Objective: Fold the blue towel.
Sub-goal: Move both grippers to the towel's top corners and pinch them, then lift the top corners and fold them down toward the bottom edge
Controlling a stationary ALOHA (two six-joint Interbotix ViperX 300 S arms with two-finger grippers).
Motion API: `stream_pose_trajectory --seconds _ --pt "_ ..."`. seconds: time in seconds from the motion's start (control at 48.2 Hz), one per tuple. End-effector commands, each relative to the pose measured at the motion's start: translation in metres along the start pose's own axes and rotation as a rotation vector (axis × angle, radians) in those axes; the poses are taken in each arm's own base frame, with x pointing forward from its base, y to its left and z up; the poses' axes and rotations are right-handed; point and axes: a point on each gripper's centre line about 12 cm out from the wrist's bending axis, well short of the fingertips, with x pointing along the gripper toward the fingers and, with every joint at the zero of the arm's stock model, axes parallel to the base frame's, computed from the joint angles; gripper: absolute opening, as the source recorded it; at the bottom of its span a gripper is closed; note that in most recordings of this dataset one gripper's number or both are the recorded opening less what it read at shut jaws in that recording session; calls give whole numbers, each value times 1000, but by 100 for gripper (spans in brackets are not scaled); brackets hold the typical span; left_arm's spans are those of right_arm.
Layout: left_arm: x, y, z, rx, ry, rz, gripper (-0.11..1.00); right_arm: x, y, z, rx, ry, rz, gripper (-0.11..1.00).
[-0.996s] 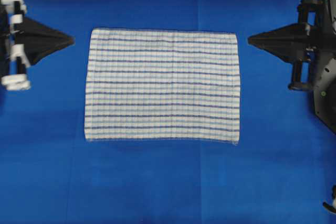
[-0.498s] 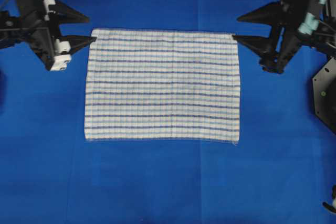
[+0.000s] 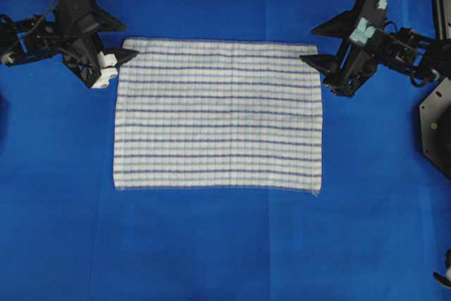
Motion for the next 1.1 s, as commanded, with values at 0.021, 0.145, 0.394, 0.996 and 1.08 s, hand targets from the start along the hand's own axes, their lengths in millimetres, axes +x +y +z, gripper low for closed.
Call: stream_pose_trajectory --seconds 0.021,0.145,0.394,0.996,1.08 --pt "5 5 2 -11 -13 15 67 6 -5 -3 19 -8 -24 72" --pt "11 10 -2 -21 1 27 67 10 -12 -13 41 11 -53 72" --pt "24 9 -3 -19 19 25 48 14 -16 -22 67 38 -80 57" --pt "18 -2 -9 9 65 -4 5 14 -12 -16 57 32 -66 5" --pt "12 -3 -3 14 58 -6 5 10 -11 -11 57 22 -60 5"
